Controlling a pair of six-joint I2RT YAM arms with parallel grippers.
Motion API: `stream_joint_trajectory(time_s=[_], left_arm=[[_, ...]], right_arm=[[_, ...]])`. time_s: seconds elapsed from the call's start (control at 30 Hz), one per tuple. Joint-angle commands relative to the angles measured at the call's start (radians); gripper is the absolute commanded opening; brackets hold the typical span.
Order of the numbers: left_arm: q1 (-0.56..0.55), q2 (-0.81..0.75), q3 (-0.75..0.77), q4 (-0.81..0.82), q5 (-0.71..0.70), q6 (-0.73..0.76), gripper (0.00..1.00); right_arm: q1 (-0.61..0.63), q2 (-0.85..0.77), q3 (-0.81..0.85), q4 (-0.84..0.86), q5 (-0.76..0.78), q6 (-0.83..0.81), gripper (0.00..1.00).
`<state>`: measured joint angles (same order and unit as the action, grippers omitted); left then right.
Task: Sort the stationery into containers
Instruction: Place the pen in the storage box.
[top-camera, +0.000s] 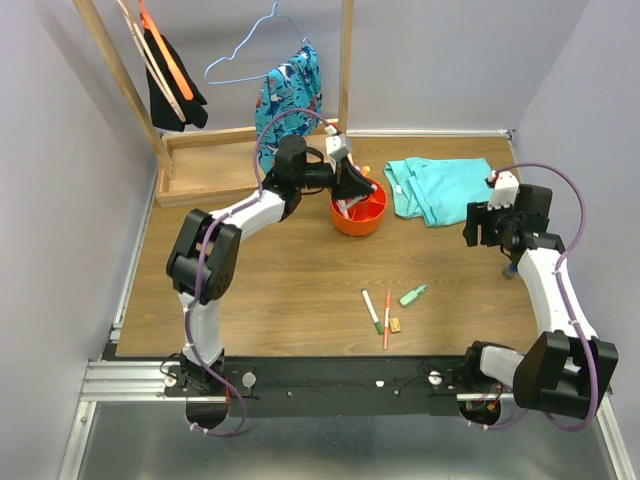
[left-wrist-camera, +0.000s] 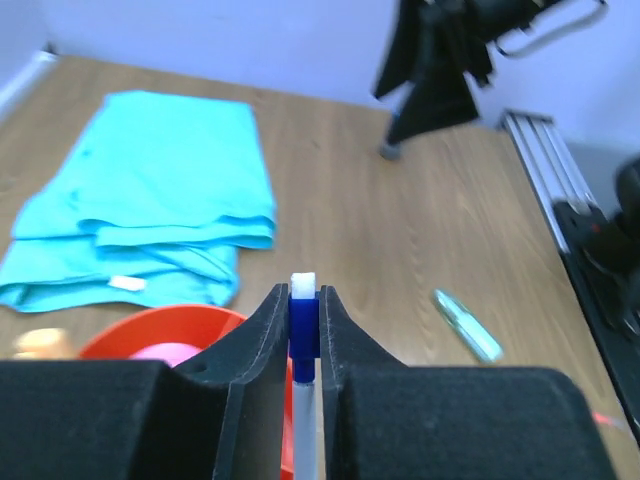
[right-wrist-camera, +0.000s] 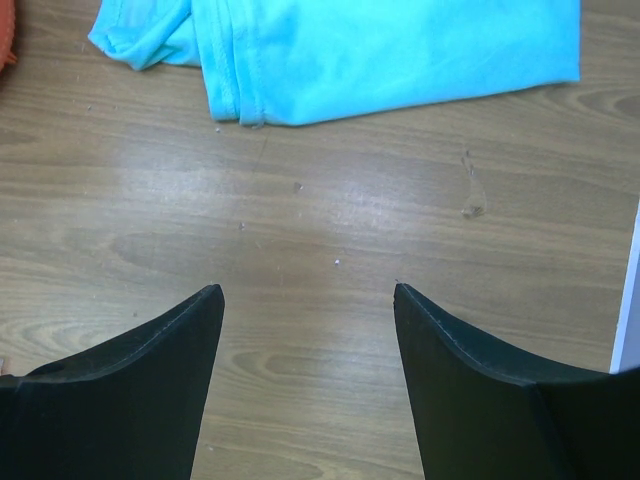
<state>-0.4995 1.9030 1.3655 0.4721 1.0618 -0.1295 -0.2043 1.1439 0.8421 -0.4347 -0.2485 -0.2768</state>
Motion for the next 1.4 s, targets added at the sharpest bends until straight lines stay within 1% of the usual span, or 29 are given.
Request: stream_joint_trajectory(time_s=[0.0, 0.07, 0.23, 0.37, 0.47, 0.5, 0.57, 0.6, 0.7, 0.83, 0.93, 0.97, 1.03, 1.17, 1.33, 1.37], left_arm=[[0.047, 0.111, 0.096, 0.442, -0.06, -0.297, 0.1], [0.062, 0.155, 0.136, 0.464, -0.066, -0.323, 0.1], [0.087, 0.231, 0.168, 0.562, -0.068, -0.395, 0.1], [0.099, 0.289, 0.175, 0.667, -0.054, -0.511, 0.09], [0.114, 0.298, 0.159, 0.756, -0.052, -0.584, 0.08], [0.119, 0.3, 0.153, 0.798, -0.056, -0.643, 0.07], [0.139, 0.317, 0.133, 0.853, -0.072, -0.712, 0.07], [0.145, 0.324, 0.126, 0.908, -0.08, -0.752, 0.07], [0.162, 0.352, 0.098, 0.962, -0.088, -0.768, 0.07], [0.174, 0.402, 0.09, 1.037, -0.117, -0.824, 0.07], [0.176, 0.465, 0.104, 1.163, -0.164, -0.933, 0.07], [0.177, 0.505, 0.122, 1.207, -0.177, -1.0, 0.07], [0.176, 0.527, 0.133, 1.211, -0.219, -1.018, 0.06], [0.174, 0.565, 0.165, 1.211, -0.229, -1.016, 0.06], [0.179, 0.561, 0.142, 1.209, -0.221, -1.012, 0.07], [0.183, 0.547, 0.123, 1.209, -0.217, -1.01, 0.1]], right_arm=[[-0.004, 0.039, 0.057, 0.001, 0.026, 0.014, 0.77], [-0.004, 0.057, 0.075, -0.01, 0.035, 0.014, 0.77], [-0.004, 0.088, 0.107, -0.036, 0.066, 0.011, 0.77], [-0.004, 0.114, 0.13, -0.062, 0.095, 0.002, 0.77], [-0.004, 0.138, 0.152, -0.084, 0.112, 0.005, 0.77], [-0.004, 0.148, 0.16, -0.087, 0.114, 0.005, 0.77], [-0.004, 0.16, 0.166, -0.09, 0.121, 0.005, 0.77], [-0.004, 0.166, 0.169, -0.09, 0.123, 0.004, 0.77], [-0.004, 0.197, 0.19, -0.093, 0.129, 0.001, 0.77], [-0.004, 0.24, 0.236, -0.107, 0.149, -0.019, 0.77], [-0.004, 0.27, 0.278, -0.124, 0.158, -0.028, 0.77], [-0.004, 0.28, 0.287, -0.128, 0.16, -0.032, 0.77], [-0.004, 0.287, 0.304, -0.133, 0.163, -0.036, 0.77], [-0.004, 0.293, 0.305, -0.137, 0.166, -0.041, 0.77], [-0.004, 0.289, 0.287, -0.137, 0.163, -0.044, 0.77], [-0.004, 0.287, 0.284, -0.137, 0.163, -0.042, 0.77]])
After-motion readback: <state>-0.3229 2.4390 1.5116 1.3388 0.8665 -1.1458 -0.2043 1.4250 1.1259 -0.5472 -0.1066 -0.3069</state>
